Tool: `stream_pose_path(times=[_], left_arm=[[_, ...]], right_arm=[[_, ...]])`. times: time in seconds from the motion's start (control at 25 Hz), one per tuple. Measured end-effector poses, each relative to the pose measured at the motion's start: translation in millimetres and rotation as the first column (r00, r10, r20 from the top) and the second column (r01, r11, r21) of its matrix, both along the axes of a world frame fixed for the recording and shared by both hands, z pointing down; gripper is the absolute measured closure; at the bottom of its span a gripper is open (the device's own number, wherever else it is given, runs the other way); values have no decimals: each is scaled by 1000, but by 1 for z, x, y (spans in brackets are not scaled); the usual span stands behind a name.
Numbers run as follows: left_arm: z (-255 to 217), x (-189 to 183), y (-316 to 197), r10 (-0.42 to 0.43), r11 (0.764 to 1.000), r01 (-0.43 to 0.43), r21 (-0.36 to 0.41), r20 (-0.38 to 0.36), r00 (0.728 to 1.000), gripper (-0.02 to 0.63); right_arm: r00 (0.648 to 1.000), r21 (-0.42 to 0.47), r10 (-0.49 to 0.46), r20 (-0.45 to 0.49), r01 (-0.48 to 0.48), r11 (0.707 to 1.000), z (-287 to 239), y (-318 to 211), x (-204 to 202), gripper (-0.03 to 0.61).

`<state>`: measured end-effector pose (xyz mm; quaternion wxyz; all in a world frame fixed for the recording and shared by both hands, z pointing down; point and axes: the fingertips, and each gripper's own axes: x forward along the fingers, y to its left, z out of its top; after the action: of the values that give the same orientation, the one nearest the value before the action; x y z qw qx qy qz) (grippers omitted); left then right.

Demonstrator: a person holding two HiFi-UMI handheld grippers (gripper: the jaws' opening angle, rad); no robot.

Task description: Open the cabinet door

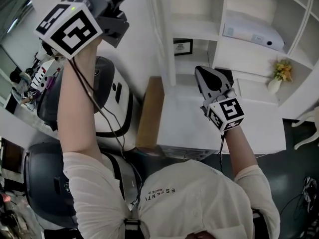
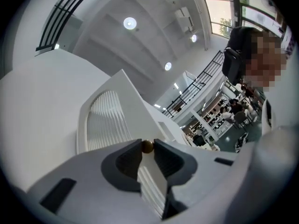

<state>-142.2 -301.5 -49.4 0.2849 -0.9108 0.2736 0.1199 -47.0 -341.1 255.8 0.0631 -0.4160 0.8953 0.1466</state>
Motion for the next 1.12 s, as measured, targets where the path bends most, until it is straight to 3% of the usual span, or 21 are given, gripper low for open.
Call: stream_pose_path(times=[0.48, 0.72, 0.92, 1.12], left_arm=[[-2, -82, 10, 69, 997, -71, -36, -69, 995, 526], [-1, -104, 5, 79, 996, -82, -22, -104, 991, 525], [1, -106, 1, 83, 996, -86, -26, -90, 992, 525], [0, -107, 3, 30, 999, -33, -29, -111, 993, 525]], right_arm=[[1000, -6, -22, -11, 22, 1000, 6, 12, -51, 565], [999, -16, -35, -24, 35, 999, 12, 8, -60, 565], [999, -35, -35, -26, 34, 999, 19, 4, -65, 565], [1000, -55, -6, -28, 4, 998, 23, 9, -64, 565]])
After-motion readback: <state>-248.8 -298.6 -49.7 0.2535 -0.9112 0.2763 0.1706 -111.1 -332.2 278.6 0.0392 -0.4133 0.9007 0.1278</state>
